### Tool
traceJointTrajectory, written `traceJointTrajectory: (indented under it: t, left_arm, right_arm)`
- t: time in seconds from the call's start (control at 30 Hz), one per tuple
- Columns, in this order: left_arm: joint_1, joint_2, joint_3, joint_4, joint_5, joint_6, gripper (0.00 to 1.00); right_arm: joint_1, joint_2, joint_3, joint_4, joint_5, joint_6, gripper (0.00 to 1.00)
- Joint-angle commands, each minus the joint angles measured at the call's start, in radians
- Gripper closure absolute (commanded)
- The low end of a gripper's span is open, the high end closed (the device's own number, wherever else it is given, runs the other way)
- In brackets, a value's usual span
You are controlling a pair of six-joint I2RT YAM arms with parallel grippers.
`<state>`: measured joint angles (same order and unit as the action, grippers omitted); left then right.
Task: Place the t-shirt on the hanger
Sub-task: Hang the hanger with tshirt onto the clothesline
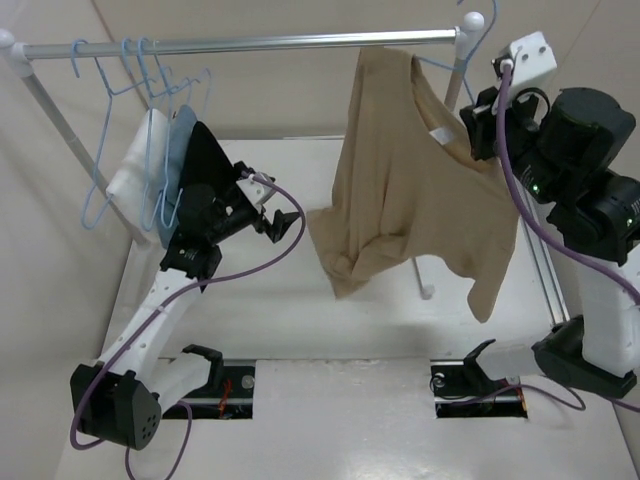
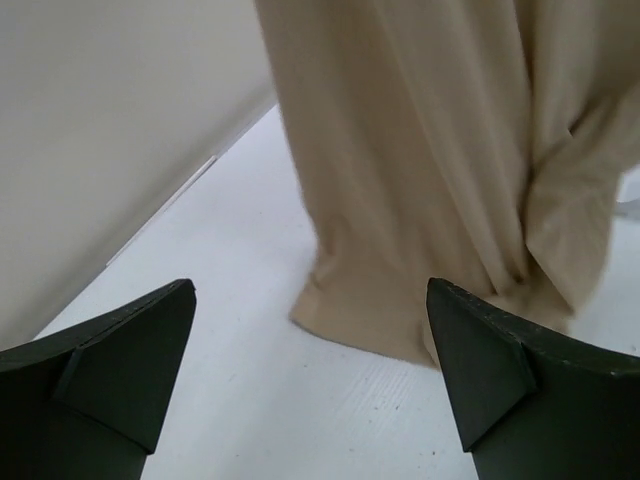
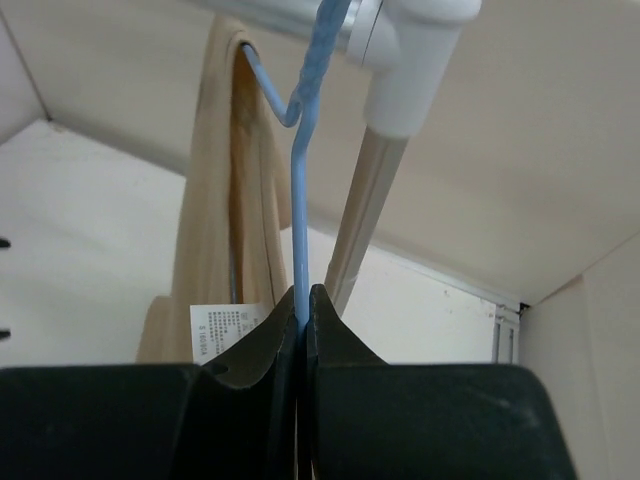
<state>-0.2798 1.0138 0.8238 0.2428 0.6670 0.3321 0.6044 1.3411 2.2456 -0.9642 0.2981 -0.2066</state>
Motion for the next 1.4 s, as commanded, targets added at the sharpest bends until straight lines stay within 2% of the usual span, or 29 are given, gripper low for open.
traceJointTrajectory:
  t: [0.0, 0.13, 0.37, 0.6, 0.63, 0.67, 0.7, 0.73, 0.8, 0.83, 0.87, 1.07, 1.17, 1.27, 1.33, 1.37]
  left_arm:
    - [-0.001, -0.034, -0.006, 0.041, 0.003, -0.028, 0.0]
    - [-0.001, -0.034, -0.006, 0.041, -0.015, -0.028, 0.0]
    - [-0.001, -0.043, -0.017, 0.041, -0.015, -0.039, 0.0]
    - [-0.001, -0.052, -0.037, 0.041, -0.015, -0.048, 0.0]
    - [-0.001, -0.052, -0.037, 0.05, -0.015, -0.048, 0.0]
    - [-0.001, -0.052, -0.037, 0.05, -0.015, -0.048, 0.0]
    - [-0.001, -0.052, -0.046, 0.05, -0.015, -0.048, 0.0]
    - [-0.001, -0.052, -0.046, 0.05, -0.015, -0.048, 0.0]
    - [-0.001, -0.052, -0.046, 0.059, -0.015, -0.057, 0.0]
    - [-0.001, -0.052, -0.046, 0.059, -0.015, -0.057, 0.0]
    - [-0.001, -0.052, -0.046, 0.059, -0.015, -0.057, 0.0]
    - [-0.001, -0.061, -0.064, 0.059, -0.015, -0.057, 0.0]
    - [-0.001, -0.061, -0.075, 0.059, -0.015, -0.057, 0.0]
    - [-0.001, -0.061, -0.101, 0.078, -0.043, -0.08, 0.0]
    - [-0.001, -0.061, -0.133, 0.087, -0.076, -0.11, 0.0]
    - [-0.001, -0.061, -0.146, 0.087, -0.087, -0.11, 0.0]
  right_arm:
    - [0.002, 0.085, 0.129, 0.042, 0.084, 0.021, 1.0]
    - [-0.008, 0.138, 0.143, 0.033, 0.075, 0.021, 1.0]
    - [-0.017, 0.147, 0.057, 0.055, 0.075, 0.032, 1.0]
    - [-0.017, 0.099, -0.061, 0.11, -0.066, 0.041, 0.99]
    - [-0.017, 0.099, -0.09, 0.11, -0.097, 0.03, 0.76]
    - [-0.017, 0.075, -0.102, 0.134, -0.132, 0.004, 0.61]
    - [-0.017, 0.075, -0.113, 0.134, -0.163, -0.007, 0.51]
    - [-0.008, 0.058, -0.122, 0.143, -0.2, -0.007, 0.31]
    - [-0.008, 0.027, -0.147, 0.156, -0.212, -0.037, 0.16]
    - [-0.008, 0.014, -0.147, 0.156, -0.212, -0.037, 0.05]
    - [-0.008, -0.003, -0.171, 0.171, -0.212, -0.051, 0.0]
    - [-0.008, -0.193, -0.276, 0.318, -0.153, -0.105, 0.0]
    - [-0.008, -0.324, -0.398, 0.433, -0.088, -0.114, 0.0]
    - [-0.017, -0.419, -0.546, 0.472, 0.122, -0.087, 0.0]
    - [-0.017, -0.447, -0.642, 0.458, 0.354, -0.044, 0.0]
    - [-0.017, -0.471, -0.667, 0.411, 0.448, 0.048, 0.0]
